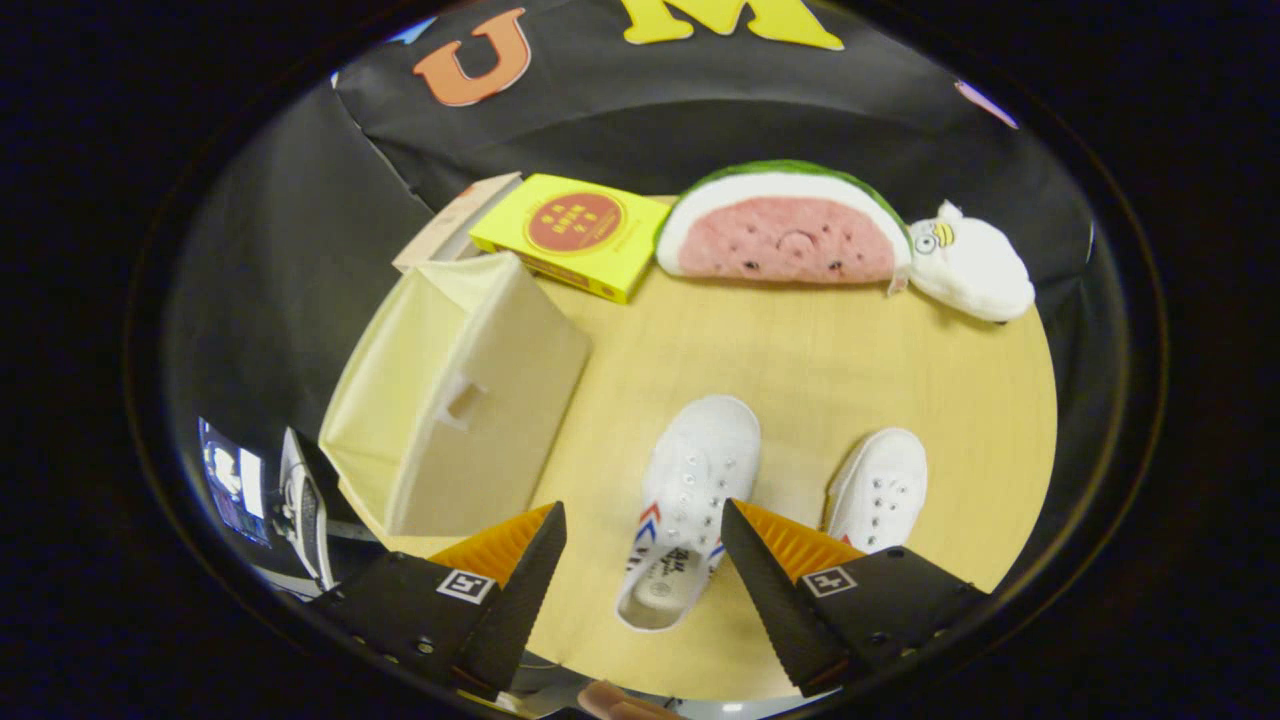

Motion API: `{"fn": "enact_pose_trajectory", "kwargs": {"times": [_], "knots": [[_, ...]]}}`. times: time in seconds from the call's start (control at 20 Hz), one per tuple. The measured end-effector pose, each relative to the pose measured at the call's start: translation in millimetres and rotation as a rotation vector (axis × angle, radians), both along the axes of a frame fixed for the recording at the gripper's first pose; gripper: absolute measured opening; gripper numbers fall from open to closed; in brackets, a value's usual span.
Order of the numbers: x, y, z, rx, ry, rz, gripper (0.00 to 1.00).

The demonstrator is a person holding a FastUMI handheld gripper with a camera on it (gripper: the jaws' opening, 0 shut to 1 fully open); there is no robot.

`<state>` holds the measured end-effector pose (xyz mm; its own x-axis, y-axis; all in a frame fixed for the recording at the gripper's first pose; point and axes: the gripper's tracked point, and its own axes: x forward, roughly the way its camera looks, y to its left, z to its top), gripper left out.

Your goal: Open the storage box then place both shoes into the box .Put the left shoe in first, then the right shoe, with the right side of both shoes facing outward in a uniform manner.

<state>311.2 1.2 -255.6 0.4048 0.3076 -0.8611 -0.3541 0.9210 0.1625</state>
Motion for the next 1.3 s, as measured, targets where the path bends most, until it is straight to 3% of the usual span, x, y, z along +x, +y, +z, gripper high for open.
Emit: {"fn": "enact_pose_trajectory", "kwargs": {"times": [0.3, 0.45, 0.5, 0.55, 0.7, 0.9, 1.15, 1.3], "knots": [[1.7, -29.5, -80.6, -0.113, 0.122, -0.037, 0.94], [3.6, -37.1, -99.2, -0.147, 0.154, -0.048, 0.85], [5.2, -32.8, -98.1, -0.128, 0.151, -0.043, 0.75], [5.4, -30.1, -100.2, -0.112, 0.149, -0.037, 0.73], [-0.9, -17.4, -98.2, -0.055, 0.186, -0.032, 0.22], [-1.8, -18.4, -94.9, 0.043, 0.226, -0.072, 0.0], [-21.1, -17.5, -82.2, 0.171, 0.26, -0.121, 0.0], [-26.7, -12.4, -47.1, 0.211, 0.208, -0.148, 0.0]]}}
